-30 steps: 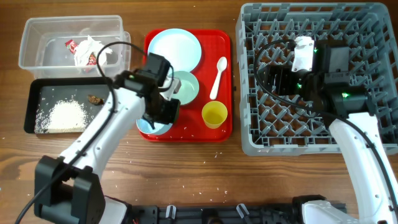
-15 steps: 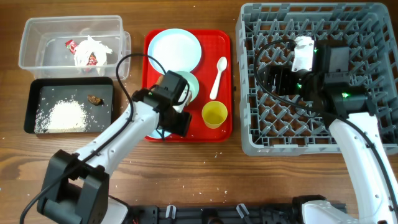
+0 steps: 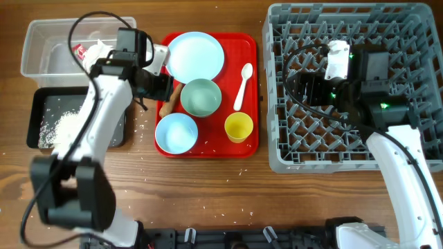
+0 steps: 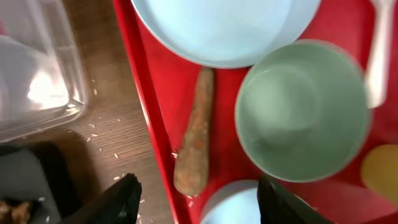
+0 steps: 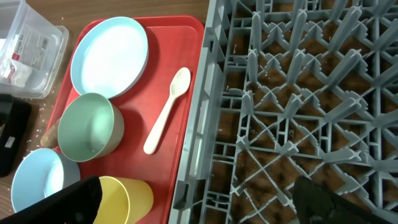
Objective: Sort waste into correct bins and load items into the dishwasher rack
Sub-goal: 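Grasp the brown sausage-like item and drop it on the black tray, then grasp the yellow cup with the left gripper and lift it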
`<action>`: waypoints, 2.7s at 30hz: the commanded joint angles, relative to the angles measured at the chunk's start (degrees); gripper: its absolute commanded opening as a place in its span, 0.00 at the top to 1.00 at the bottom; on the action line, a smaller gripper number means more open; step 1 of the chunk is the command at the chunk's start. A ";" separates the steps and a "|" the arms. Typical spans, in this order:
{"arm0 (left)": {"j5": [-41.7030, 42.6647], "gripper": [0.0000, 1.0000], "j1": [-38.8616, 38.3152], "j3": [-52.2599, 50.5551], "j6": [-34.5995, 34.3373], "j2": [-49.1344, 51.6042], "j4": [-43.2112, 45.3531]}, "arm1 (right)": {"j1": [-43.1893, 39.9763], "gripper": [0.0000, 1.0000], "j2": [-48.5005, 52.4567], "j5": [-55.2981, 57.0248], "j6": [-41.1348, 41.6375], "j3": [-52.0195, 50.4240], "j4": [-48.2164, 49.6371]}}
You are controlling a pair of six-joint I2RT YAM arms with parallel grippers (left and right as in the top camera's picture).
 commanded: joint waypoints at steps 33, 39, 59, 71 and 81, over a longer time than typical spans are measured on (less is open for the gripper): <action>3.32 0.96 0.09 3.93 4.33 16.79 6.32 | 0.04 0.00 0.66 -0.76 0.33 1.49 0.52; -3.74 0.96 3.21 16.87 -20.35 7.26 -2.27 | 0.04 0.00 0.66 -0.79 0.55 1.49 0.57; -18.53 0.85 27.36 -12.79 -88.52 -1.29 0.63 | 0.04 0.00 0.66 -0.81 0.57 1.49 1.16; -6.34 0.35 26.69 -6.45 -50.64 -6.12 0.98 | 0.04 0.00 0.66 -0.81 1.66 1.49 0.59; 9.60 0.22 -9.05 -1.62 -24.96 -3.93 3.98 | 0.04 0.00 0.66 -0.79 1.64 1.49 0.72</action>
